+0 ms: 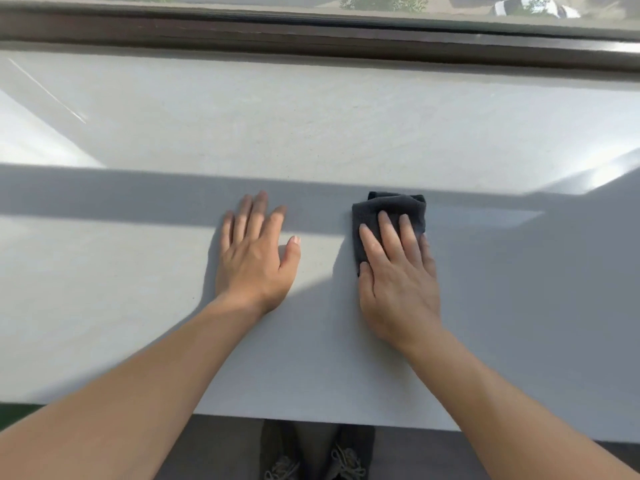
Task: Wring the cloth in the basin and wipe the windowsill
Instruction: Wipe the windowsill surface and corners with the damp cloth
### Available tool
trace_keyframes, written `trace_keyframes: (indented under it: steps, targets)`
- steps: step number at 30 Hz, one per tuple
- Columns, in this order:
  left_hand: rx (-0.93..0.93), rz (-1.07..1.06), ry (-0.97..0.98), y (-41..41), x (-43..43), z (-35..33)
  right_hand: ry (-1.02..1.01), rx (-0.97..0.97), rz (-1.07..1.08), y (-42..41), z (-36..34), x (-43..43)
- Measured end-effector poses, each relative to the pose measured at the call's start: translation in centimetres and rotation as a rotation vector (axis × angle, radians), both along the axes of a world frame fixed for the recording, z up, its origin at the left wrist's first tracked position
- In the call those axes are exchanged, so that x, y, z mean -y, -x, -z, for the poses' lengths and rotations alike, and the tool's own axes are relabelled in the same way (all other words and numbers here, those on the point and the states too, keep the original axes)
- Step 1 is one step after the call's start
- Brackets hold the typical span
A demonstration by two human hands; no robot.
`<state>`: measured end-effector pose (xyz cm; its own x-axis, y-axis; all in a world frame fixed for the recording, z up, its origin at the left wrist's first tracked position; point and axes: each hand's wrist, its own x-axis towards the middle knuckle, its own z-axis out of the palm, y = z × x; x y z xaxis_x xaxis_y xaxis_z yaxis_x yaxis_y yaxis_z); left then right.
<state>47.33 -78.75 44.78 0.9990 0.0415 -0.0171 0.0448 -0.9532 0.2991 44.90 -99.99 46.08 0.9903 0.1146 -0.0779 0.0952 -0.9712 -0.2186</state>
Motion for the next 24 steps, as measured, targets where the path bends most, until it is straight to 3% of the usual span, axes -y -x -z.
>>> trace_keyframes:
  steps: [3, 5, 9, 11, 14, 17, 22, 24]
  targets:
    - [0.008, 0.003, 0.005, -0.1, 0.1, 0.1, -0.006, 0.001, -0.230, 3.2, 0.3, 0.2]
    - [0.004, 0.009, 0.016, -0.2, 0.1, 0.1, 0.009, -0.012, -0.271, 2.9, 0.4, 2.2]
    - [-0.009, 0.010, 0.020, -0.6, 0.6, 0.2, 0.003, -0.057, 0.077, 1.4, 0.1, 4.5]
    - [-0.003, 0.015, 0.014, -0.8, 0.7, 0.2, 0.003, -0.021, 0.139, 2.9, 0.1, 2.3]
    - [-0.001, 0.028, 0.023, -1.1, 0.7, 0.2, -0.023, 0.032, -0.107, 7.7, 0.7, -1.1]
    - [-0.010, 0.046, 0.035, -1.1, 0.9, 0.5, -0.010, 0.033, -0.300, 9.8, 1.3, 0.9]
    - [-0.028, 0.131, 0.094, -0.6, 1.3, 0.5, 0.003, 0.004, 0.137, 8.7, 0.8, 4.6]
    - [-0.031, 0.163, 0.105, -0.5, 1.3, 0.4, 0.008, 0.019, 0.168, 9.7, 0.9, 2.8]
